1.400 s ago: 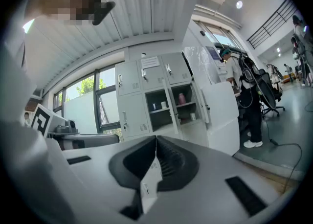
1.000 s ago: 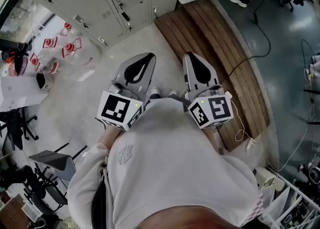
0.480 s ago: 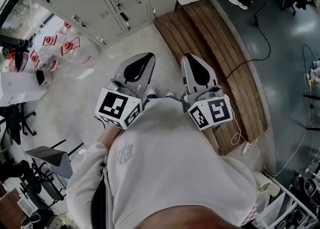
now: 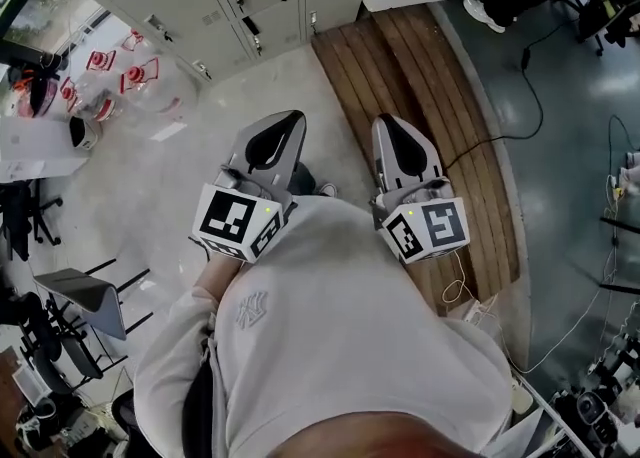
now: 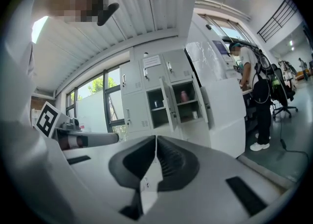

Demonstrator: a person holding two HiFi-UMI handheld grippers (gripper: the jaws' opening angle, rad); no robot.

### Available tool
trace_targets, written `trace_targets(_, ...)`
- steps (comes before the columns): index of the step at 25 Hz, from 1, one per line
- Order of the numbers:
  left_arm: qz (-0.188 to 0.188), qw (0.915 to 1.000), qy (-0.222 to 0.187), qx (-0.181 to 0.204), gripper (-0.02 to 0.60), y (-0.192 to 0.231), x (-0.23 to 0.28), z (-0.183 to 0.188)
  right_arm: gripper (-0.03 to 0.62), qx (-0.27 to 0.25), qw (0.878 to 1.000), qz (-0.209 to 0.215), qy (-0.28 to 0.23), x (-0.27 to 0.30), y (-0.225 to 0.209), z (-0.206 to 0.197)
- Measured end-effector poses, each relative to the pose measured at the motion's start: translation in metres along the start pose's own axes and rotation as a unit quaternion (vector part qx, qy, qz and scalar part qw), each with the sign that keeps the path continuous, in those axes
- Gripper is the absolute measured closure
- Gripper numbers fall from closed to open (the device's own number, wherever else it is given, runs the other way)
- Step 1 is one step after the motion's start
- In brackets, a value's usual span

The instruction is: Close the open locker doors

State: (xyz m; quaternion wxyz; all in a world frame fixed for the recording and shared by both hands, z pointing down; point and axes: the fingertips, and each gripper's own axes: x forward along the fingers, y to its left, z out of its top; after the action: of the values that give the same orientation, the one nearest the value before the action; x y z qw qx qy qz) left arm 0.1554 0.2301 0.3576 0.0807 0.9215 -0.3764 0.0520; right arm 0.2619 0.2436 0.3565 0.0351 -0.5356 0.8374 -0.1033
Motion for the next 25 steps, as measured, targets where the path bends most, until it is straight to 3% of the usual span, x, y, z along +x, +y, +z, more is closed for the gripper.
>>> trace_targets(5, 0.03, 0.9995, -0.003, -0.013, 0.583, 0.021, 0.005, 0.003, 0.58, 0.015, 1.0, 0.021, 0.016, 0.024, -0.008, -0.012)
trace_targets(11, 0.05, 0.9986, -0.012, -0.012, 0.583, 0.074, 0.03, 0.019, 0.58, 0.007, 0.999, 0.037, 0.015, 0.085, -0.016, -0.001)
trace_targets(19, 0.05, 0.9983, -0.03, 0.008, 0.583, 0.15, 0.072, 0.06, 0.58, -0.002, 0.999, 0.037, -0.012, 0.176, -0.035, 0.032)
trace_targets(25, 0.058, 0.998, -0.028, 0.0, 0.583, 0.193, 0.092, 0.064, 0.58, 0.005, 0.999, 0.031, -0.015, 0.223, -0.045, 0.034)
